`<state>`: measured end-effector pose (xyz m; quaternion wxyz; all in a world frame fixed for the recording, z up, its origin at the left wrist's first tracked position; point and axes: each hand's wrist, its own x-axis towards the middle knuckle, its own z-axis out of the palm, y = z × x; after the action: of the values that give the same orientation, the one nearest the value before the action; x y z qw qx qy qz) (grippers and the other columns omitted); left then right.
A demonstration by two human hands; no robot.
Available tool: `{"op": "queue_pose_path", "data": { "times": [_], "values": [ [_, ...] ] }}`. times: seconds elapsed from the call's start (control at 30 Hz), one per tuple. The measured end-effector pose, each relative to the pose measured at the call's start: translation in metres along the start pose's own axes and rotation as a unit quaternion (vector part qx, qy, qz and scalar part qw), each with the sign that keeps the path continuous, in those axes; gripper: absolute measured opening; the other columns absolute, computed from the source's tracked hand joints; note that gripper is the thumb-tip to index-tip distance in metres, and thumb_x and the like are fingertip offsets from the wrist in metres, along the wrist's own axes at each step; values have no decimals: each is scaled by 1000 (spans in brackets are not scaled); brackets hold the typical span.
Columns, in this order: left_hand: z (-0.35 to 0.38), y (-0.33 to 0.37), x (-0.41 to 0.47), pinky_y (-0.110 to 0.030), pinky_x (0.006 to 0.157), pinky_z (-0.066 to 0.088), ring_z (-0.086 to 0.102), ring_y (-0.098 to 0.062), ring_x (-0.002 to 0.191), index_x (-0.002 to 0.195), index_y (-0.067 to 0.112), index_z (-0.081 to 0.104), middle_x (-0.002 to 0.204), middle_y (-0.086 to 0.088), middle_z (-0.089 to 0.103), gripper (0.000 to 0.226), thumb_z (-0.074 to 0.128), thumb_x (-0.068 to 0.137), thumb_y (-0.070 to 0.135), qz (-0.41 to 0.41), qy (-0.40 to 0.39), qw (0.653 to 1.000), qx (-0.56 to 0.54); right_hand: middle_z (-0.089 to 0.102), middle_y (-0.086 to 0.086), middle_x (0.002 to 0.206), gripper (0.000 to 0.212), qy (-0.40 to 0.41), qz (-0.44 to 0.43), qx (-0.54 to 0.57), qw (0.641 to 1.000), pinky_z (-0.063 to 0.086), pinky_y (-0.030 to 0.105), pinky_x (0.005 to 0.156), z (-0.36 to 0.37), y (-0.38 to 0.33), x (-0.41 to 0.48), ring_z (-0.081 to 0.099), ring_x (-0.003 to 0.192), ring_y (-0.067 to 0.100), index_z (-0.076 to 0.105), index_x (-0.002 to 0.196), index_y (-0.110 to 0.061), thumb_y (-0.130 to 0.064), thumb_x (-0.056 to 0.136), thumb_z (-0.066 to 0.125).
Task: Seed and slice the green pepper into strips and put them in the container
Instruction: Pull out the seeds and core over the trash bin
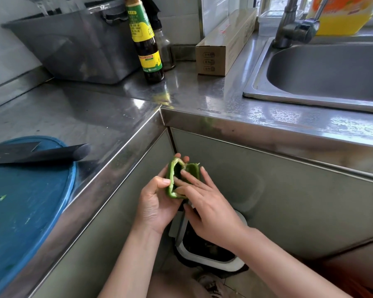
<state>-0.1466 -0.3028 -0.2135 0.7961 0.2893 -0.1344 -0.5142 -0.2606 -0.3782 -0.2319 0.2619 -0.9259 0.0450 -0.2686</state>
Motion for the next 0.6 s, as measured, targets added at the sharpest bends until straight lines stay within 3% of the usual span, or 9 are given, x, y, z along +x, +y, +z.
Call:
{"op": "queue_pose_path", "data": {
  "times": [0.07, 0.13, 0.23, 0.3, 0.4, 0.5, 0.6],
  "values": [
    [2, -1, 3, -38, 83, 54, 62, -33, 107, 124, 3, 55, 118, -15, 62, 83, 73, 44, 7, 9, 10, 1000, -5, 66, 2, 115, 36, 33, 7, 52, 998, 14, 37, 120, 0, 0, -1, 52, 123, 14, 55, 113, -9, 4, 79, 58],
    [1, -5, 5, -37, 79, 56, 64, -32, 103, 124, 2, 54, 115, -15, 64, 81, 67, 44, 3, 12, 22, 1000, -1, 68, 0, 103, 26, 54, 22, 91, 994, 24, 31, 117, 1, 0, -2, 63, 102, 13, 57, 108, -8, 0, 83, 61],
    [-3, -10, 6, -35, 80, 56, 64, -29, 102, 121, 3, 55, 116, -13, 63, 69, 56, 52, 6, 9, 35, 999, 24, 67, -6, 95, 19, 54, 68, 130, 988, 48, 25, 92, -5, 4, 0, 63, 92, 9, 60, 100, -13, -5, 83, 66],
    [-5, -12, 7, -34, 82, 55, 63, -29, 104, 121, 3, 55, 118, -12, 62, 67, 56, 54, 7, 6, 30, 998, 53, 66, -9, 92, 22, 33, 87, 129, 987, 51, 26, 77, -11, 5, 3, 60, 87, 7, 57, 95, -18, -5, 81, 68],
    [-10, -13, 9, -38, 92, 51, 58, -32, 110, 124, 4, 54, 122, -13, 60, 67, 56, 57, 5, 3, 16, 997, 77, 61, -12, 86, 30, -25, 108, 148, 983, 51, 30, 73, -22, 8, 9, 59, 81, 7, 47, 89, -24, -4, 81, 67],
    [-14, -14, 11, -43, 104, 37, 51, -33, 116, 126, 5, 53, 125, -14, 58, 68, 57, 58, 7, -8, 13, 995, 101, 58, -11, 80, 35, -48, 115, 170, 977, 51, 32, 72, -28, 13, 14, 58, 77, 9, 44, 83, -25, -3, 77, 71],
    [-13, -12, 14, -38, 90, 49, 58, -28, 104, 129, 2, 49, 116, -15, 60, 73, 59, 57, 5, -2, 38, 992, 117, 61, -9, 73, 36, -11, 149, 186, 971, 52, 23, 68, -30, 18, 16, 61, 71, 8, 49, 73, -26, -3, 71, 78]
  ]
}}
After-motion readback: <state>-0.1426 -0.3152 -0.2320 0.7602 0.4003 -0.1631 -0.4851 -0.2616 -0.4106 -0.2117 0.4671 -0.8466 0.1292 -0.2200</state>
